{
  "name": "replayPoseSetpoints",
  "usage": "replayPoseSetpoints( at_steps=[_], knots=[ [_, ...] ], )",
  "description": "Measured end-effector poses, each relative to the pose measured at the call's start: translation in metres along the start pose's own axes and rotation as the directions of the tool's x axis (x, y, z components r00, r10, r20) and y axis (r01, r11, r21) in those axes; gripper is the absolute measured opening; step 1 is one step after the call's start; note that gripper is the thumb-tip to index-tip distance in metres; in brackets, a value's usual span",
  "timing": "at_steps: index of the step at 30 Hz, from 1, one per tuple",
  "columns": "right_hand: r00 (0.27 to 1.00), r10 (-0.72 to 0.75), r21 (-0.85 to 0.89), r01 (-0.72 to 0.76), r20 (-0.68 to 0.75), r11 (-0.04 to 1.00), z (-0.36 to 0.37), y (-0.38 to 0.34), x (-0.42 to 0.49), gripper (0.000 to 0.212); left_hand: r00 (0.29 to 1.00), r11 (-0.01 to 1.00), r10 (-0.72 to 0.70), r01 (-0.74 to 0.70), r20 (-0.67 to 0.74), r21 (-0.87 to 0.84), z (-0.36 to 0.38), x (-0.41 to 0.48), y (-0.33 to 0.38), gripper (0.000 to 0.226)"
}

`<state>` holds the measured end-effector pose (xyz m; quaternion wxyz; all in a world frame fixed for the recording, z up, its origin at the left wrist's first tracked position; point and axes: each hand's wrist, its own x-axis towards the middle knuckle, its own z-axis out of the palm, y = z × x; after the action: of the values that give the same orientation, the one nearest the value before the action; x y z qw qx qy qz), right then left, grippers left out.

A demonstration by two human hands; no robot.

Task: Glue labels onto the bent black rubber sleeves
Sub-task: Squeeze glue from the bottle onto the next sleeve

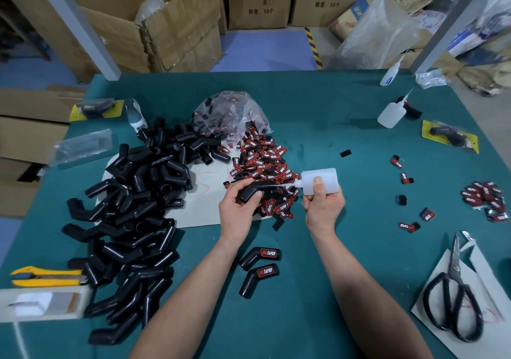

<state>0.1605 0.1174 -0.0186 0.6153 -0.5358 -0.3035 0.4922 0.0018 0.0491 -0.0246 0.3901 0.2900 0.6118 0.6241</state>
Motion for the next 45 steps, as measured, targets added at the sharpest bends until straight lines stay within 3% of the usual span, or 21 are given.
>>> replayPoseSetpoints(
  at_steps=[35,45],
  knots=[
    [0.999,-0.031,-0.031,0.030,-0.015,0.999,0.0002,-0.0041,-0.0023,0.037,0.999,0.999,0.040,-0.040,0.002,0.027,-0.0002,0.0000,0.0006,0.047],
    [0.997,-0.066,-0.025,0.066,-0.027,0.998,-0.0013,-0.0031,0.0003,0.036,0.999,0.999,0.035,-0.036,0.004,0.015,0.0009,-0.0002,0.0016,0.040]
  ],
)
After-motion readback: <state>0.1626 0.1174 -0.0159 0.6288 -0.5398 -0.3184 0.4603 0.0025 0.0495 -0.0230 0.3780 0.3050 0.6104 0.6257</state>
